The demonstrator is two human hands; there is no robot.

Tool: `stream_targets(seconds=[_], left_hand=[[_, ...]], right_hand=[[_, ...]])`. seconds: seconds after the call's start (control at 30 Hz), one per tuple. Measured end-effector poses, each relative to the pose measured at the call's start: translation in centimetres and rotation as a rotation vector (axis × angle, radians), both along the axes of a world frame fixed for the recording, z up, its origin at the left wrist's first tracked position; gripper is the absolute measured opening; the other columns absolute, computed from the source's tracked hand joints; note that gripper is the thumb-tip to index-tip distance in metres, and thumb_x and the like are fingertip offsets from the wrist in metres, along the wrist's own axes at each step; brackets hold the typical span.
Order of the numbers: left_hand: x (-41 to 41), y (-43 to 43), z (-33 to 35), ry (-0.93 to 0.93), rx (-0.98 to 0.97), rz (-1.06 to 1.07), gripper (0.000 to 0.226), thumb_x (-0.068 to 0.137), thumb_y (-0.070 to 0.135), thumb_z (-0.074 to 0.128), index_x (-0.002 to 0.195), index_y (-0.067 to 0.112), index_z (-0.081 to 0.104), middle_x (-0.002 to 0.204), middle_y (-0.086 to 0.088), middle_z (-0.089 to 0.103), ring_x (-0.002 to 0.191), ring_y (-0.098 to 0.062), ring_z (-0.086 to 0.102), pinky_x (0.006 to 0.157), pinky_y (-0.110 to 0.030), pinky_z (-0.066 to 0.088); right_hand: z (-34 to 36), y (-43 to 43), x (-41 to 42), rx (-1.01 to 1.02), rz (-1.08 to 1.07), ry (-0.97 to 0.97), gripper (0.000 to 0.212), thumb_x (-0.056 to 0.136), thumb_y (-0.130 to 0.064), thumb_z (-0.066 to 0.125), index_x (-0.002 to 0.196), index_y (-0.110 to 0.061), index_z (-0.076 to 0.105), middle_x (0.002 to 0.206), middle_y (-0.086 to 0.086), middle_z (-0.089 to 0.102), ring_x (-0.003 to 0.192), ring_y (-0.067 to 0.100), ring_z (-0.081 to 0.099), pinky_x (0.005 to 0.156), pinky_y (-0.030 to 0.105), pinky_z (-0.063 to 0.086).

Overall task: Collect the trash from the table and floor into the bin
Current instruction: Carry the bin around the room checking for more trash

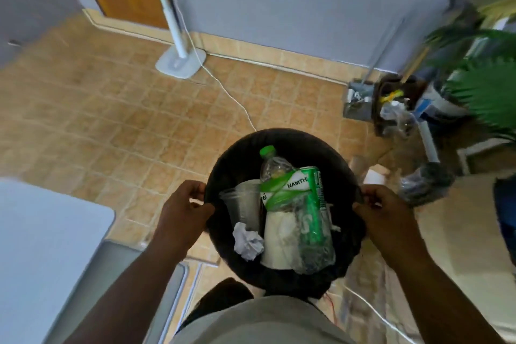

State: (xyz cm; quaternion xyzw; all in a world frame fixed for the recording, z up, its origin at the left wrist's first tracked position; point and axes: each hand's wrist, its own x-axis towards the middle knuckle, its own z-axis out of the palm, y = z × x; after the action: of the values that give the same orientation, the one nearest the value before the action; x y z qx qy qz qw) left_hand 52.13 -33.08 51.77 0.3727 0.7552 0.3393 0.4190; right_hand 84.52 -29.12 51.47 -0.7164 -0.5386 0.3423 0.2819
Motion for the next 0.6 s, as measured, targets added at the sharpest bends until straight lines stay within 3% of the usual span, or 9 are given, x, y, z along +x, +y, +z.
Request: stream_targets(seconds=[0.1, 0.2, 0.3, 0.43, 0.6], left_hand=[[-1.9, 2.3, 0.6, -0.012, 0.016, 0.213, 0.027, 0.078, -0.009, 0.062, 0.092, 0.014, 0.061, 0.094, -0.007, 0.064, 0.066, -0.032, 0.066, 0.062, -0.051, 0.057], [-4.2, 4.6, 0.8, -0.03, 0.025, 0.369, 0.025, 0.078, -0.009, 0.06, 0.091, 0.012, 0.06, 0.096, -0.012, 0.064, 0.064, -0.03, 0.063, 0.061, -0.047, 0.055], [-7.0, 7.1, 0.8, -0.043, 0.03, 0.477, 0.023, 0.079, -0.009, 0.059, 0.095, 0.007, 0.06, 0.096, -0.013, 0.064, 0.068, -0.031, 0.063, 0.065, -0.05, 0.057], [-11.4, 10.5, 0.0, -0.031, -0.012, 0.567, 0.021, 0.082, -0.006, 0.06, 0.098, 0.008, 0.061, 0.088, -0.006, 0.064, 0.065, -0.025, 0.062, 0.065, -0.04, 0.056], [-17.7, 14.3, -0.7, -0.02, -0.088, 0.68, 0.021, 0.081, 0.001, 0.062, 0.094, 0.018, 0.061, 0.086, -0.004, 0.067, 0.077, -0.033, 0.067, 0.074, -0.05, 0.058]], right_hand=[[0.6, 7.5, -3.2, 0.007, 0.17, 0.0, 0.018, 0.084, -0.01, 0.067, 0.098, -0.02, 0.065, 0.088, -0.005, 0.066, 0.081, 0.019, 0.061, 0.064, 0.026, 0.043], [1.3, 13.7, -7.2, 0.023, 0.318, 0.014, 0.015, 0.086, -0.011, 0.066, 0.095, -0.023, 0.065, 0.087, -0.01, 0.065, 0.08, 0.013, 0.063, 0.066, 0.029, 0.046], [1.2, 19.1, -11.4, 0.032, 0.445, 0.001, 0.015, 0.087, -0.011, 0.065, 0.098, -0.021, 0.065, 0.088, -0.01, 0.066, 0.08, 0.009, 0.063, 0.064, 0.027, 0.045], [0.4, 25.5, -17.9, 0.007, 0.549, -0.002, 0.016, 0.088, -0.011, 0.065, 0.099, -0.023, 0.064, 0.091, -0.012, 0.065, 0.083, 0.011, 0.064, 0.068, 0.029, 0.047], [-0.1, 32.3, -26.5, -0.028, 0.684, -0.079, 0.017, 0.088, -0.01, 0.065, 0.099, -0.022, 0.063, 0.091, -0.013, 0.065, 0.084, 0.013, 0.065, 0.071, 0.032, 0.048]])
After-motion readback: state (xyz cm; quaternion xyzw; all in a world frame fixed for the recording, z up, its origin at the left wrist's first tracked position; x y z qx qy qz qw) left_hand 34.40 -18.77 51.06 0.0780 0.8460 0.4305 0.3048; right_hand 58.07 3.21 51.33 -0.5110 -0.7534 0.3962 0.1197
